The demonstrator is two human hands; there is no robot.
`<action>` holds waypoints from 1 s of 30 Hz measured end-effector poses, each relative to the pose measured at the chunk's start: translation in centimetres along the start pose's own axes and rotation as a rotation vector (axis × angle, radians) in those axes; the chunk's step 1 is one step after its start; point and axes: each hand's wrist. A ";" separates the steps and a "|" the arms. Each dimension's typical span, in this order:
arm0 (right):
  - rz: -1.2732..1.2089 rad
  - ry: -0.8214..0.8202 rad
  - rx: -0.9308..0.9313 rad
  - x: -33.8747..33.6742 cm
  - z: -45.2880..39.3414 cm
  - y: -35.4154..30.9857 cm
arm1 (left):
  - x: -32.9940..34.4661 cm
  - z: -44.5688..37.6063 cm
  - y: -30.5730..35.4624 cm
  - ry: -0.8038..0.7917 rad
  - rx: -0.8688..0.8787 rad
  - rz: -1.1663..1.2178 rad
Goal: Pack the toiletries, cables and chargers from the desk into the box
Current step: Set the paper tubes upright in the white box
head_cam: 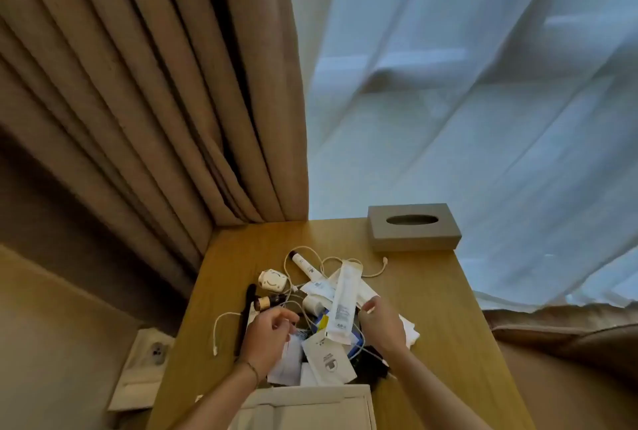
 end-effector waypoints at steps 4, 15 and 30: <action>0.211 -0.055 -0.076 1.2 -2.2 -1.4 | 1.2 -0.5 0.5 -0.020 -0.015 -0.072; -0.426 -0.046 0.146 1.4 -4.6 -2.8 | 2.7 -1.9 1.8 -0.075 0.022 -0.151; -0.852 0.042 0.395 -7.4 -2.1 7.1 | 16.0 -8.5 6.0 -0.377 0.643 -1.116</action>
Point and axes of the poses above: each hand's wrist, its own z-axis away from the middle knuckle, its own x-axis out of the palm, y = z × x, and after that the axes turned 4 degrees about -x, right-handed
